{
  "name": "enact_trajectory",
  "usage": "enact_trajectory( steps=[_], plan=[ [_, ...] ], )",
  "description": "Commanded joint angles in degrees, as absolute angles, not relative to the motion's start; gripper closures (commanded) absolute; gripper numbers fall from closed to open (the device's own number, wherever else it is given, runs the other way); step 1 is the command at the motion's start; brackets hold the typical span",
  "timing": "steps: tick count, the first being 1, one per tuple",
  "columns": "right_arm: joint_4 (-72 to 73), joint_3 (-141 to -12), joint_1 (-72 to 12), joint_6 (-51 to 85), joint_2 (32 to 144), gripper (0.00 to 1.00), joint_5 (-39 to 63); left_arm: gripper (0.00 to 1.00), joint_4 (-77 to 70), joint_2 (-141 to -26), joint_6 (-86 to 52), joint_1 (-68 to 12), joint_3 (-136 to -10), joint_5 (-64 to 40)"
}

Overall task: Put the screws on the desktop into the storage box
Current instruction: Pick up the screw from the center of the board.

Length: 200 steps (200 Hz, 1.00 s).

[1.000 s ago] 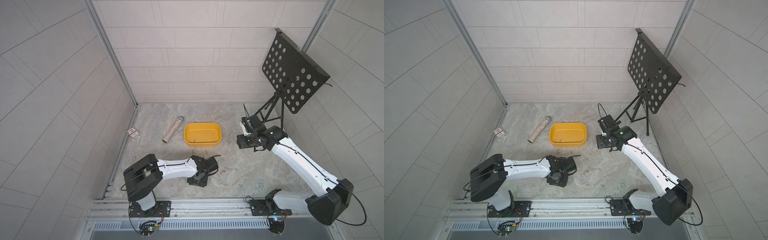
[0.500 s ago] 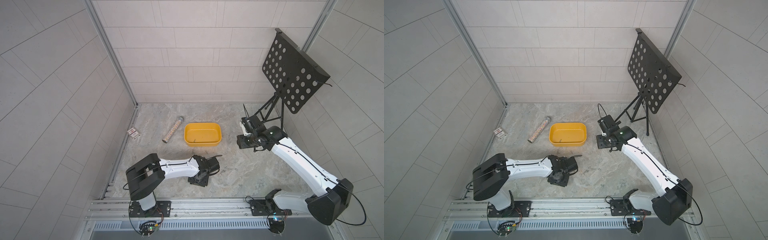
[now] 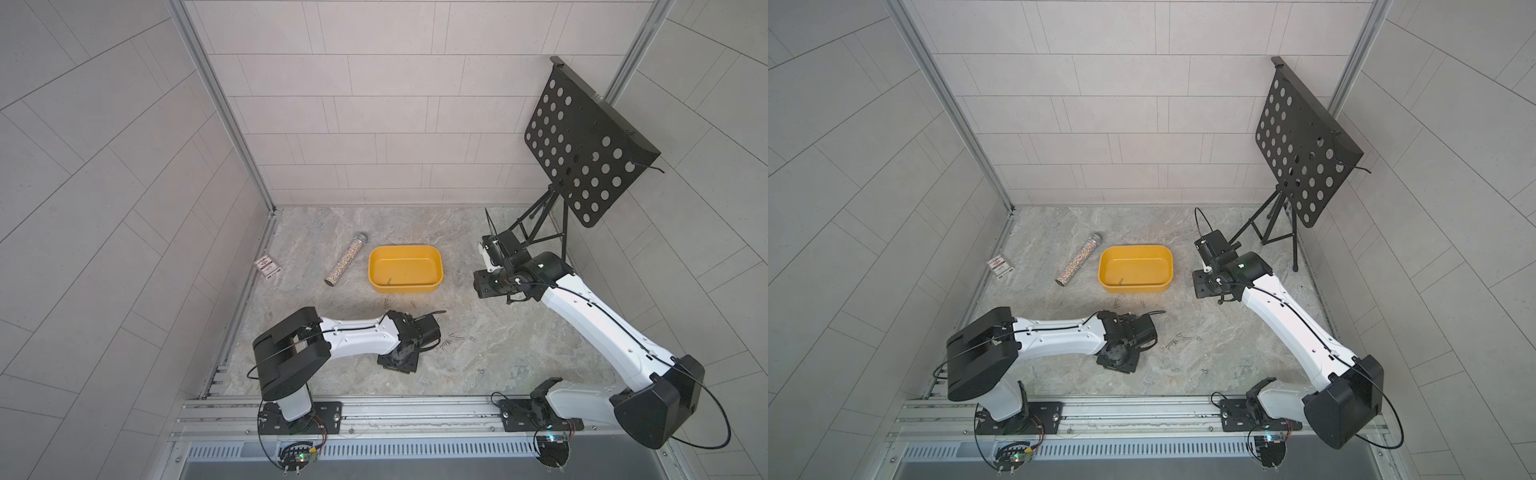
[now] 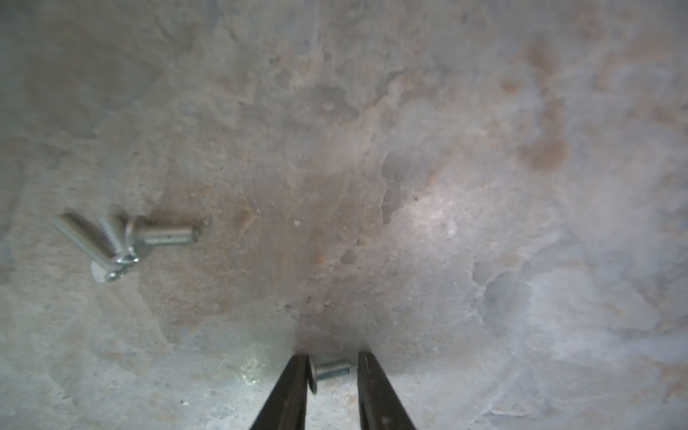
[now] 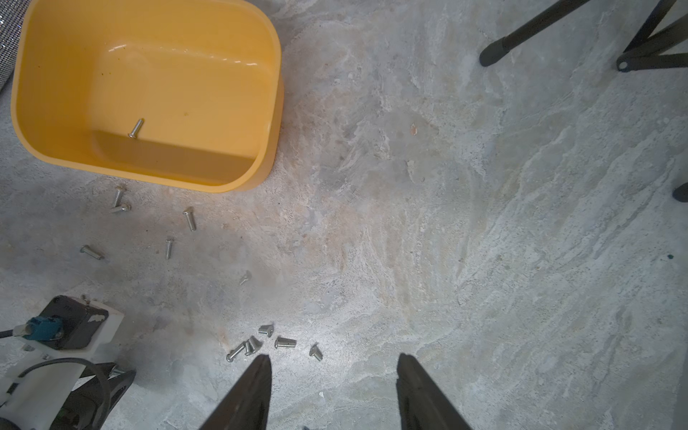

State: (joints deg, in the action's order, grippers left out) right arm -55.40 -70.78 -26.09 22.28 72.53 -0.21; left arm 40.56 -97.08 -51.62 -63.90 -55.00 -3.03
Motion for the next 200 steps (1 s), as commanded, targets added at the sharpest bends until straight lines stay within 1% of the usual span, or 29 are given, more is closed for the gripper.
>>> enact_trajectory(
  steps=[1,66,200],
  plan=[
    [-55.39,-69.97,-25.86,21.98,72.67,0.42,0.05,0.74,41.92,-99.57,-51.04,-64.16,-54.49,-0.49],
    [-55.37,-69.97,-25.91,22.15,72.50,0.44,0.20,0.76,43.23,-98.81,-50.72,-64.11,-54.75,0.35],
    [-55.72,-70.41,-25.88,22.09,72.13,0.45,0.12,0.76,53.05,-93.33,-49.22,-64.07,-59.71,4.87]
  ],
)
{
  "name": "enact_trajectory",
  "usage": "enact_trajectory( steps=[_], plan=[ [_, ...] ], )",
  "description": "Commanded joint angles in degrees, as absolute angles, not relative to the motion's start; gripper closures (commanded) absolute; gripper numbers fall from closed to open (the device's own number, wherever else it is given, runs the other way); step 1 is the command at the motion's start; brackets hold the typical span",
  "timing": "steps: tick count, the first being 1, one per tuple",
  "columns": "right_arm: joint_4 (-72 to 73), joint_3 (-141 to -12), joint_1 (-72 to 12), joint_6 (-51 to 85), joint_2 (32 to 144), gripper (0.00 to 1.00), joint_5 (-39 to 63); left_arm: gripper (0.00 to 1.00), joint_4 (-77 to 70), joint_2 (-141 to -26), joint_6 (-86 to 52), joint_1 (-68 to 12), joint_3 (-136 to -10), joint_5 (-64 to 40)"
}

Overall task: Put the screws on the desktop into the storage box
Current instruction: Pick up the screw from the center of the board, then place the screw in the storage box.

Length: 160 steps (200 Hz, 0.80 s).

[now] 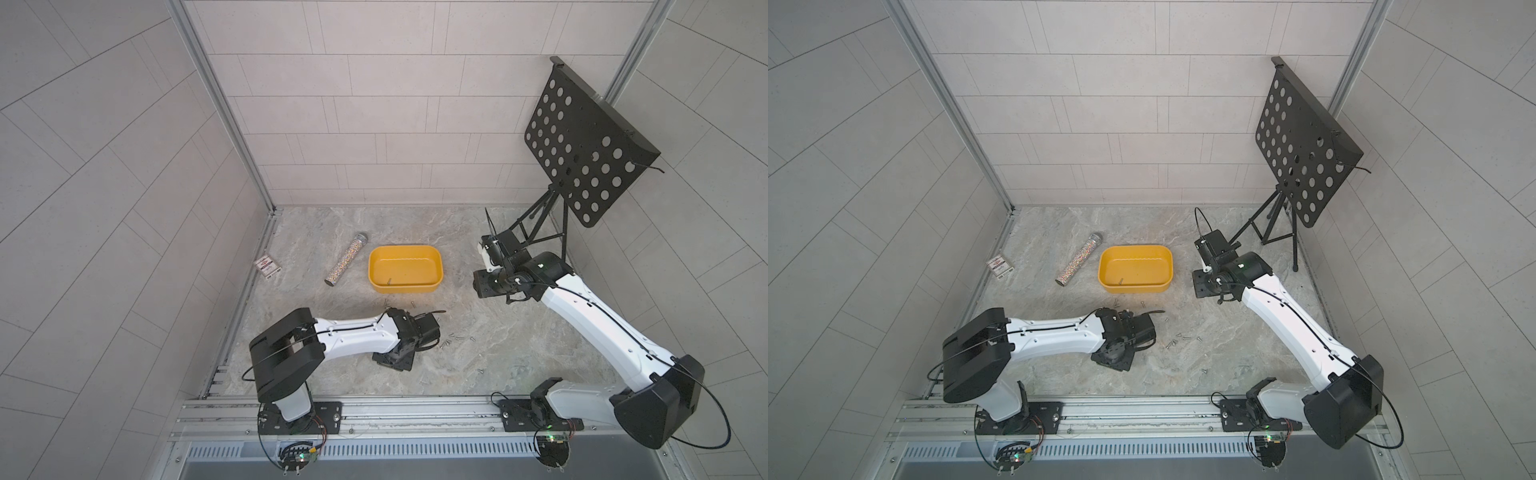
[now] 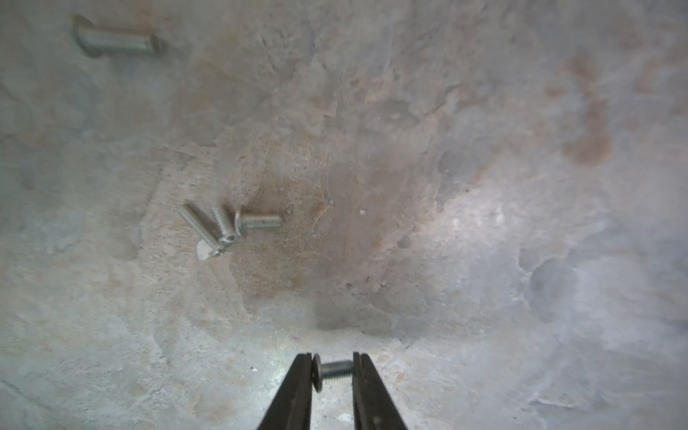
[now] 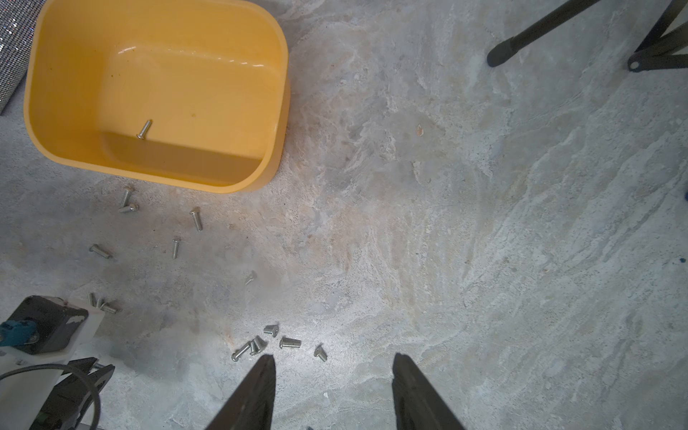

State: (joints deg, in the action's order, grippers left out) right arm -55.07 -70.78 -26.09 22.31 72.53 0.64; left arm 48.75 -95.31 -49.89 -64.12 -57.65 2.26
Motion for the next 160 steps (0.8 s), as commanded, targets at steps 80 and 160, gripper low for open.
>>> enact_trajectory(
  steps=[80,160],
  plan=[
    [-56.35,-70.79,-25.92,21.76,72.24,0.45,-0.33,0.76,60.23,-92.50,-43.02,-58.46,-68.65,8.69],
    [-58.08,-72.46,-25.32,20.48,72.69,0.45,-0.95,0.75,64.57,-98.94,-31.00,-45.44,-87.77,10.37]
  ],
)
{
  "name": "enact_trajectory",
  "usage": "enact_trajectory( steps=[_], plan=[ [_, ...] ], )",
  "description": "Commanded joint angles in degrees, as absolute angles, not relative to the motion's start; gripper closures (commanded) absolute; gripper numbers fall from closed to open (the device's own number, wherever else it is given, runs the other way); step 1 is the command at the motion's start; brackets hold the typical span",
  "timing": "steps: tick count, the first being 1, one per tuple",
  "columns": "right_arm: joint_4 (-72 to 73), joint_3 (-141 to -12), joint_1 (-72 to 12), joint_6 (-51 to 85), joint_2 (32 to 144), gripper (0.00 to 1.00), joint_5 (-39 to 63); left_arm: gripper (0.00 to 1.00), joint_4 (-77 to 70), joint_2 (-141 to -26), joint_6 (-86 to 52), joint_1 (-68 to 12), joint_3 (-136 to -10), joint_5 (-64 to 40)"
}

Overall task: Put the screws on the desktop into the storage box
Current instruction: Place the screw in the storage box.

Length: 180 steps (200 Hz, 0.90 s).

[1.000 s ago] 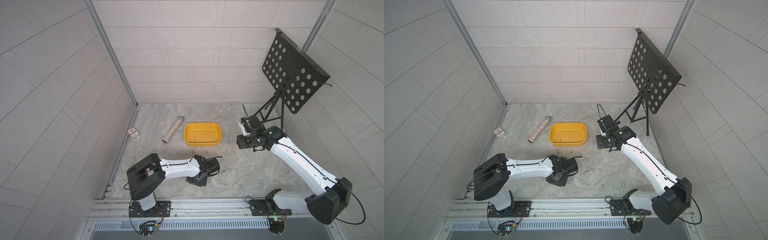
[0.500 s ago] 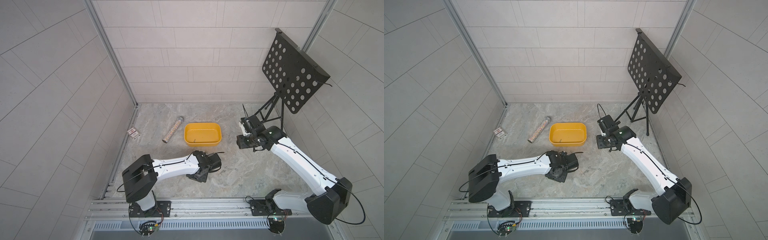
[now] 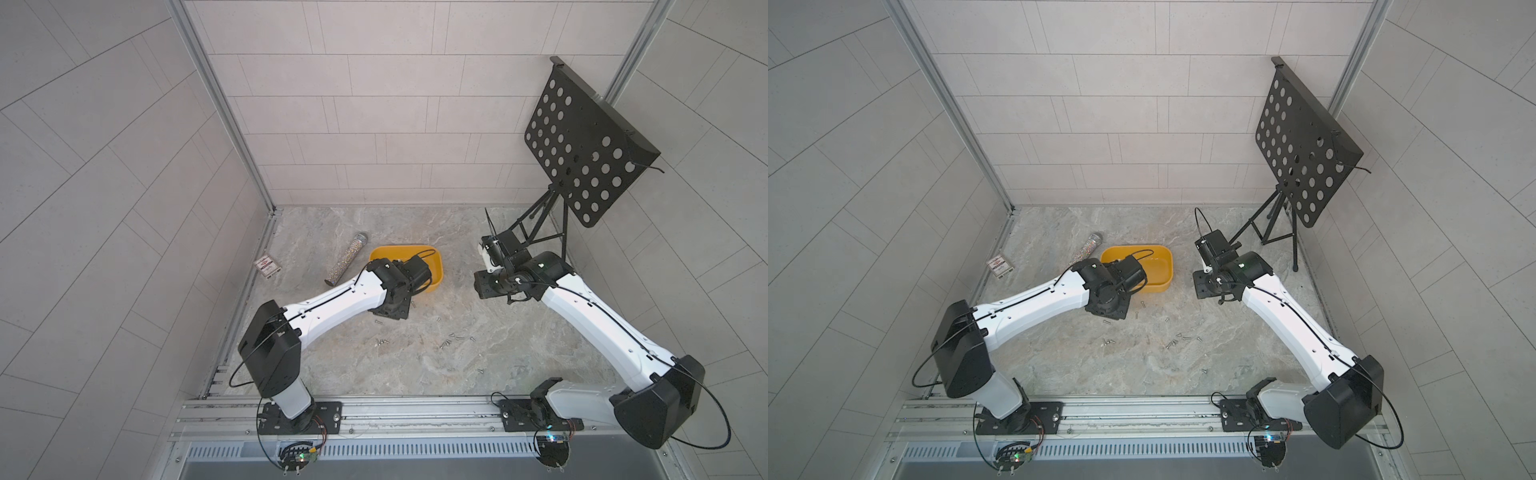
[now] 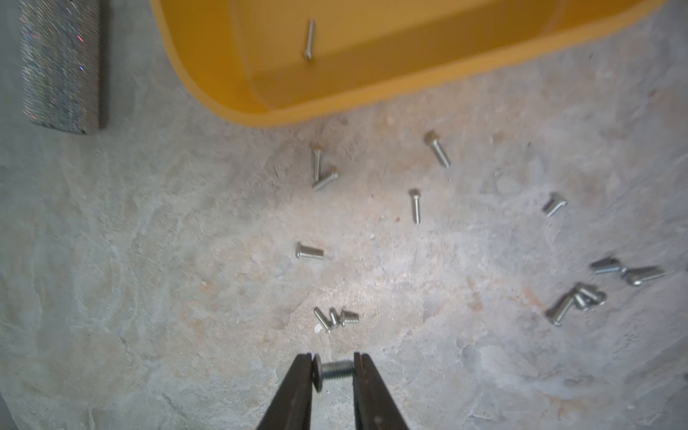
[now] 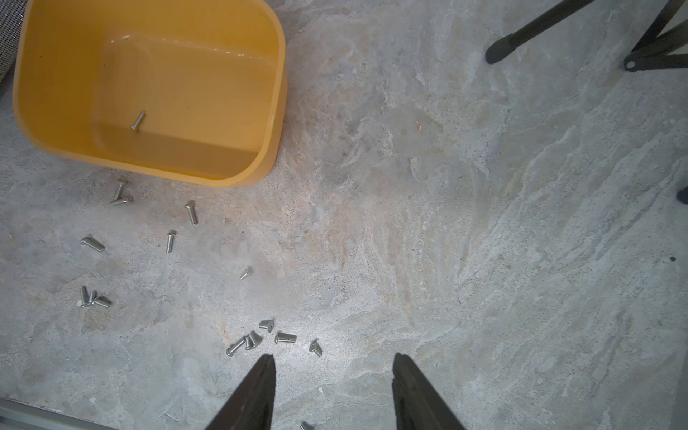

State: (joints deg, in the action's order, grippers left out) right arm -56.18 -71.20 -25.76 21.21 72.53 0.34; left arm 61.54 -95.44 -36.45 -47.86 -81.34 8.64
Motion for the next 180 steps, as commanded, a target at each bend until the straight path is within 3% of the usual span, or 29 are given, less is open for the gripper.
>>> enact_trajectory(
  steps=[1,93,180],
  plan=[
    [-58.13,-72.40,-25.27,20.43,72.69,0.45,-0.96,0.75,64.63,-99.13,-30.88,-45.31,-88.10,10.37],
    [-58.62,-71.33,-23.60,19.43,73.16,0.45,-0.79,0.75,66.76,-118.99,-24.27,-36.13,-112.53,5.56],
    [-57.05,-69.63,-22.59,19.60,75.16,0.45,0.16,0.75,66.36,-129.44,-23.38,-33.00,-118.45,3.30]
  ],
)
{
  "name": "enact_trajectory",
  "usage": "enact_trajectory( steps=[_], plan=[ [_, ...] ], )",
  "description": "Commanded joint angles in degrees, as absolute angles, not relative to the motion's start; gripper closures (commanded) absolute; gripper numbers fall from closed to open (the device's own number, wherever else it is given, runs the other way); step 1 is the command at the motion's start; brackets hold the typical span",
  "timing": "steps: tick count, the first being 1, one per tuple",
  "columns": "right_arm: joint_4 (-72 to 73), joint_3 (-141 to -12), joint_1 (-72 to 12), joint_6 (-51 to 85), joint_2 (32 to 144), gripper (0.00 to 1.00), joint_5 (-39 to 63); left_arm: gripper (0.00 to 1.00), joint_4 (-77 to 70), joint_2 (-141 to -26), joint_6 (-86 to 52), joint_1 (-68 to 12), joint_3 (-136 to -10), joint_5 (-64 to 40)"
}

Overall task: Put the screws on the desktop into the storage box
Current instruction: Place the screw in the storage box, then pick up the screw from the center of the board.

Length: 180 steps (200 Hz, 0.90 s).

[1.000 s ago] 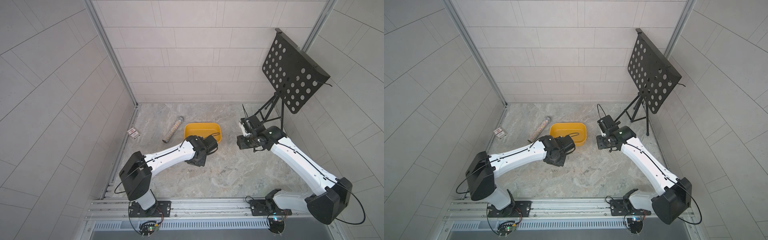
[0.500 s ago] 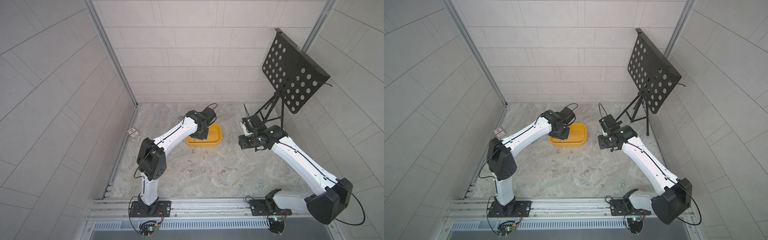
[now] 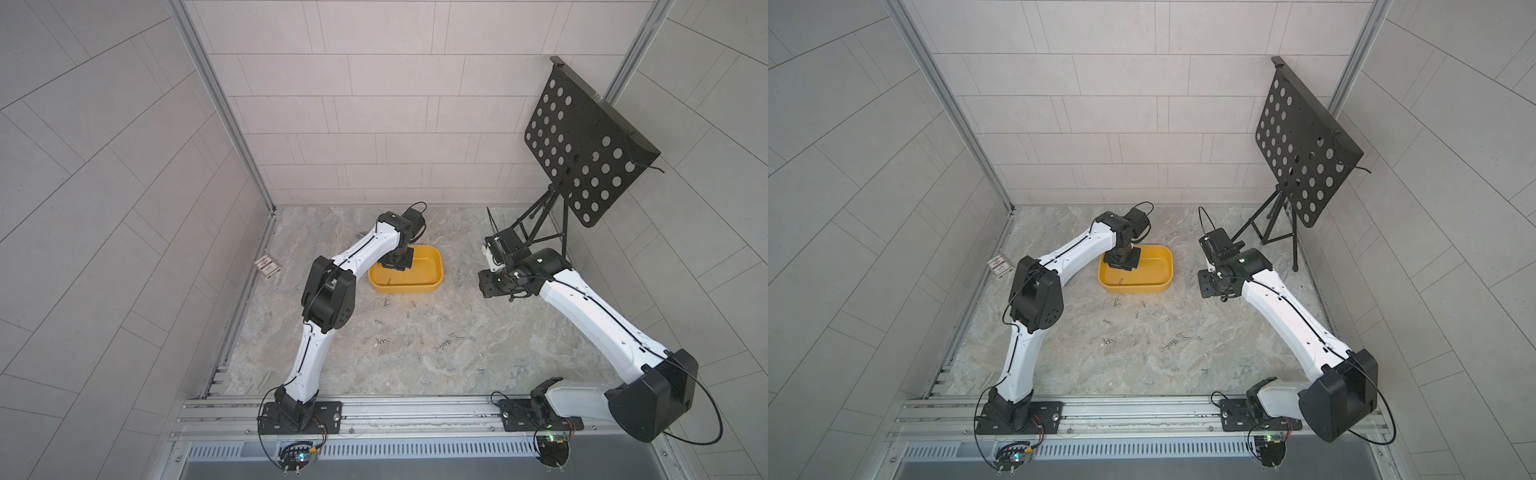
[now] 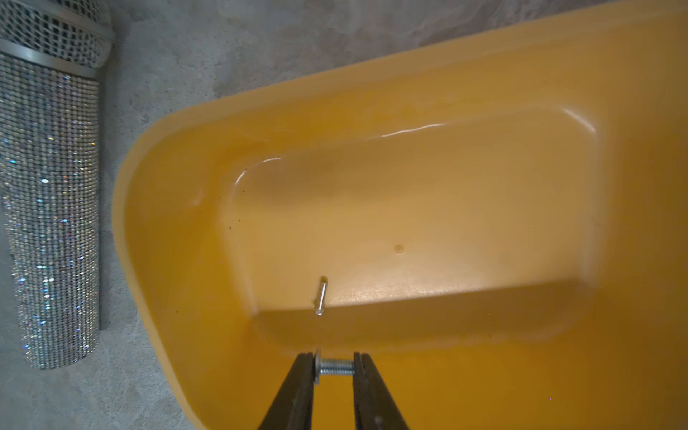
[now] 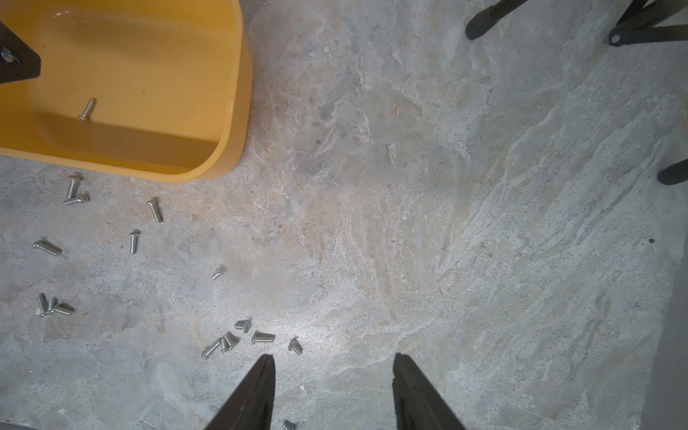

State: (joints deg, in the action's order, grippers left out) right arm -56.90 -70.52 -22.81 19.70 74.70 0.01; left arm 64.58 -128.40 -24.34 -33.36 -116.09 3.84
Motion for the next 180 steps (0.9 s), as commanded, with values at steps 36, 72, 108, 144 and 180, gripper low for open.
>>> enact_trajectory(
  steps=[36,72,108,144,180],
  plan=[
    [-57.04,-69.62,-22.55,19.69,76.16,0.44,1.10,0.68,66.42,-130.96,-23.12,-32.83,-119.26,2.93],
    [-57.11,-69.62,-22.59,19.88,76.05,0.41,1.60,0.65,66.88,-130.50,-23.26,-32.83,-119.61,3.61],
    [-57.22,-68.66,-22.59,20.78,75.06,0.41,3.10,0.61,68.22,-125.58,-22.90,-32.62,-119.40,5.89],
    [-57.09,-63.78,-22.71,23.41,74.37,0.41,7.15,0.56,68.21,-116.95,-22.24,-31.02,-114.60,7.40],
    [-57.13,-57.72,-24.37,27.06,71.63,0.41,8.62,0.53,67.85,-108.46,-21.37,-28.58,-107.84,8.90]
  ],
)
